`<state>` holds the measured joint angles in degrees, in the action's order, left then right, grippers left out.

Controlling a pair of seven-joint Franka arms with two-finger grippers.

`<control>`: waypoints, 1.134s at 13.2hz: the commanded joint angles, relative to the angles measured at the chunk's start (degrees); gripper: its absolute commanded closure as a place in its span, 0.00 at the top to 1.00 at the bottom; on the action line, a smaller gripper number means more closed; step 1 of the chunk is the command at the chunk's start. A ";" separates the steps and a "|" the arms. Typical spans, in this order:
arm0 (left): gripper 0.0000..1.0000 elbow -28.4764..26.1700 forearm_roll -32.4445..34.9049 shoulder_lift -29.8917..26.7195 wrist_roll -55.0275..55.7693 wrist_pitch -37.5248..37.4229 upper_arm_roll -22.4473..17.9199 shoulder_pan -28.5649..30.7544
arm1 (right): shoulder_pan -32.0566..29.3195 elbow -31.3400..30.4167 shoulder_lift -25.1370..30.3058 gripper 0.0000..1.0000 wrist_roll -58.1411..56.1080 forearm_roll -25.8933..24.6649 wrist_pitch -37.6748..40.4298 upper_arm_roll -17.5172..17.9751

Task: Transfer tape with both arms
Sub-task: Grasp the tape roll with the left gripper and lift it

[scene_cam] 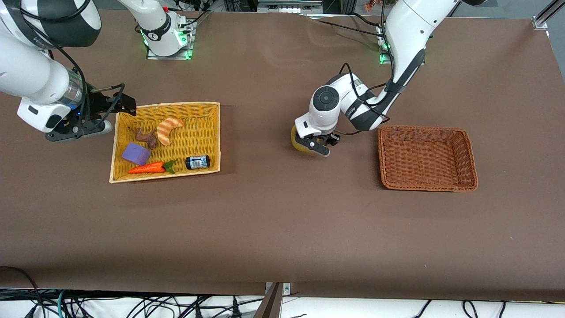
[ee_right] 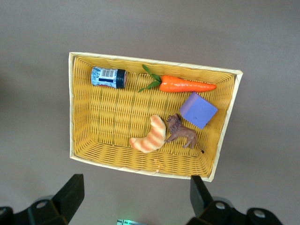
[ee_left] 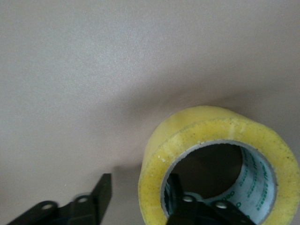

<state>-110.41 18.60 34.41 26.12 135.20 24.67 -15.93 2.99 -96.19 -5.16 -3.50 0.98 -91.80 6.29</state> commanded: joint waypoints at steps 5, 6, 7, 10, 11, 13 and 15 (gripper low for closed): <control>0.00 8.68 1.18 -7.41 -0.19 -19.99 0.20 4.67 | -0.27 -0.67 0.50 1.00 -0.99 -0.72 -0.22 0.21; 0.00 11.59 1.18 -8.30 -2.63 -25.80 0.20 7.29 | -0.27 -0.67 0.50 1.00 -0.99 -0.72 -0.22 0.21; 0.00 14.05 1.18 -8.57 -7.96 -29.60 0.20 10.28 | -0.27 -0.67 0.50 1.00 -0.99 -0.72 -0.13 0.21; 0.00 16.54 -0.93 -8.57 -29.40 -33.94 0.20 21.87 | -0.27 -0.67 0.50 1.00 -0.99 -0.72 -0.13 0.21; 0.00 16.02 -0.84 -8.31 -33.55 -33.68 0.11 24.87 | -0.27 -0.67 0.50 1.00 -0.99 -0.72 -0.13 0.21; 0.00 15.31 -0.49 -6.65 -40.85 -31.41 0.11 30.32 | -0.27 -0.67 0.50 1.00 -0.99 -0.72 -0.13 0.30; 0.00 10.68 -0.32 -5.76 -43.61 -25.63 0.03 32.88 | -0.27 -0.67 0.50 1.00 -0.99 -0.72 -0.13 0.30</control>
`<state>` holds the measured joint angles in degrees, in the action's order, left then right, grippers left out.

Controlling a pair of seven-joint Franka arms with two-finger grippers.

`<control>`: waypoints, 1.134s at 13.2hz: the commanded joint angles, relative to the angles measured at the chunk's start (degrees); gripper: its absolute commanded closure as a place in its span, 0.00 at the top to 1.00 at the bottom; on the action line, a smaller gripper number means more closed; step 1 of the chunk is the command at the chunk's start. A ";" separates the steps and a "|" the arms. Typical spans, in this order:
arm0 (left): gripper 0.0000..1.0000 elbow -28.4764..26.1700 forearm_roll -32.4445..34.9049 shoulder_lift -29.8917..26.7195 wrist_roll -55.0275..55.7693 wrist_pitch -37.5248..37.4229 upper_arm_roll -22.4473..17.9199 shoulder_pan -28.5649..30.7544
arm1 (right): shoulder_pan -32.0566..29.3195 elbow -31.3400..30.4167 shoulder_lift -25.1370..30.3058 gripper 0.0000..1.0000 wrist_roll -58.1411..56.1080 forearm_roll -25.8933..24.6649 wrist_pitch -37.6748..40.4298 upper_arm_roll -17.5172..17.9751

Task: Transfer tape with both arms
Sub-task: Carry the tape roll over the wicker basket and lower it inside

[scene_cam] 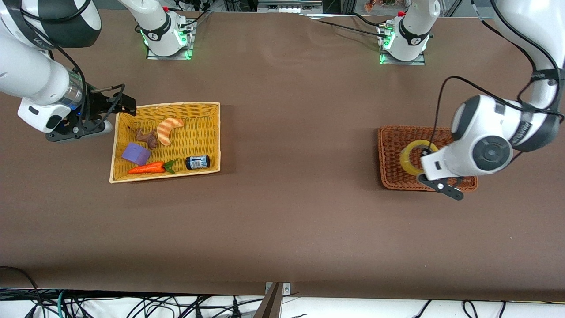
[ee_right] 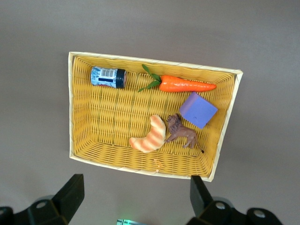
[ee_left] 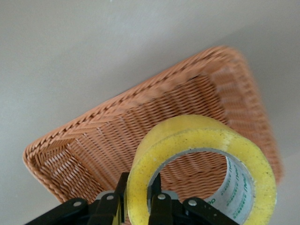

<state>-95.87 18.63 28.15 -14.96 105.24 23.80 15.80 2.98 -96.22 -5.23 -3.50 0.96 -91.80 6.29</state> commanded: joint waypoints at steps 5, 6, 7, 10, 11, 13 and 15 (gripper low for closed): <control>1.00 -10.14 -0.61 -0.80 -2.27 10.87 1.33 2.31 | -0.26 -0.64 0.57 1.00 -0.99 -0.69 -0.13 0.31; 1.00 -9.26 -1.31 -1.94 -2.10 9.82 1.68 2.40 | -0.26 -0.64 0.57 1.00 -0.99 -0.69 -0.13 0.31; 1.00 -8.29 -2.28 -3.35 -2.44 9.20 1.77 2.48 | -0.26 -0.55 0.57 1.00 -0.99 -0.69 -0.13 0.31; 1.00 -1.90 -8.08 -7.30 -1.74 1.31 1.95 1.78 | -0.26 0.15 0.31 1.00 -0.99 -0.69 -0.31 0.31; 1.00 1.09 -8.61 -8.36 -1.57 -0.02 1.95 1.78 | -0.26 0.24 0.13 1.00 -0.99 -0.78 -0.31 0.31; 1.00 8.81 -12.64 -9.25 -0.08 -3.70 1.60 1.78 | -0.26 0.24 0.13 1.00 -0.99 -0.87 -0.40 0.22; 1.00 13.16 -13.10 -11.34 1.50 -7.41 0.99 1.70 | -0.26 0.33 0.13 1.00 -0.99 -1.31 -0.40 0.31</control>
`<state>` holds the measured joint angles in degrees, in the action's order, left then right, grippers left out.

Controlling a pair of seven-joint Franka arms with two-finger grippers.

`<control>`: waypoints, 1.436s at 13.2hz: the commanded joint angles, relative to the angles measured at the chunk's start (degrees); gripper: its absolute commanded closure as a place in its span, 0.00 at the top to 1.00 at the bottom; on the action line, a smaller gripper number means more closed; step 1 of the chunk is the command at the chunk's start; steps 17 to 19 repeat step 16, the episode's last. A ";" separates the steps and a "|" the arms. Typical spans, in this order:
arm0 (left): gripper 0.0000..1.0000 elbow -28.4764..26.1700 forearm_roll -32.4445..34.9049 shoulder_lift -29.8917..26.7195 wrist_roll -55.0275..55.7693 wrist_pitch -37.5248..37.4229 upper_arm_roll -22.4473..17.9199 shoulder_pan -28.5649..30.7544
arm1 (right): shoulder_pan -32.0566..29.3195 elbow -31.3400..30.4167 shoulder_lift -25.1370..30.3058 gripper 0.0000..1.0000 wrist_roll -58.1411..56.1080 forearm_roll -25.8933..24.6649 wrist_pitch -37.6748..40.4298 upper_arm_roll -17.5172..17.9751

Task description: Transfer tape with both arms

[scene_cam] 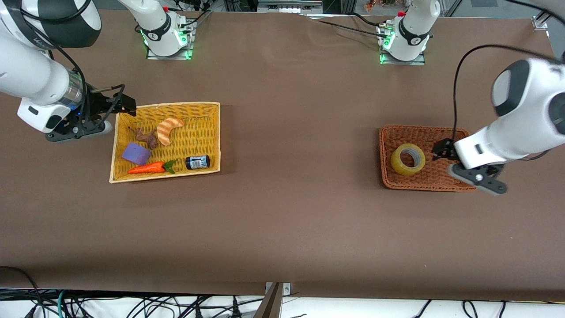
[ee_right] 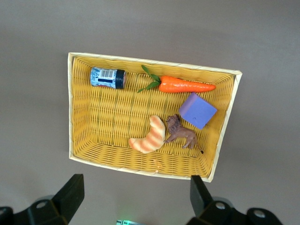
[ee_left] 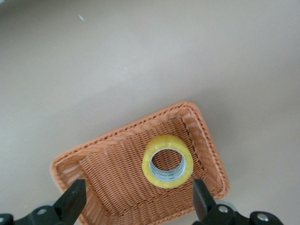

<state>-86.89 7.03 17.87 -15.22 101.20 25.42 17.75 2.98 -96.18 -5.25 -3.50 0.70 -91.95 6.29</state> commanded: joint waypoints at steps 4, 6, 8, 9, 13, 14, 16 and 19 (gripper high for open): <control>1.00 1.05 -8.30 -9.94 27.48 -3.37 -14.48 -12.97 | -0.26 0.56 0.15 1.00 -0.90 -0.97 -0.16 0.31; 1.00 -6.67 -13.96 -13.99 26.57 -1.54 -20.74 -16.50 | -0.26 0.56 0.06 1.00 -0.90 -0.97 0.10 0.31; 1.00 -10.39 -9.00 -16.81 24.47 1.63 -21.38 -18.19 | -0.26 0.56 0.06 1.00 -0.98 -1.05 0.01 0.31; 1.00 -10.57 -8.00 -16.99 23.76 1.55 -21.20 -18.36 | -0.26 0.56 0.06 1.00 -0.99 -1.06 0.01 0.22; 1.00 -8.38 -7.91 -15.50 23.57 -1.35 -20.85 -18.54 | -0.26 0.65 0.06 1.00 -0.99 -1.06 0.01 0.31; 1.00 -8.29 -7.91 -15.50 23.66 -1.35 -20.76 -18.54 | -0.26 0.65 0.06 1.00 -0.99 -1.06 0.01 0.31; 1.00 -8.29 -7.91 -15.59 23.57 -1.61 -20.85 -18.45 | -0.26 0.56 0.06 1.00 -0.99 -0.97 0.36 0.31; 1.00 -8.29 -7.91 -15.59 23.57 -1.61 -20.85 -18.45 | -0.26 0.56 0.06 1.00 -0.99 -0.97 0.36 0.31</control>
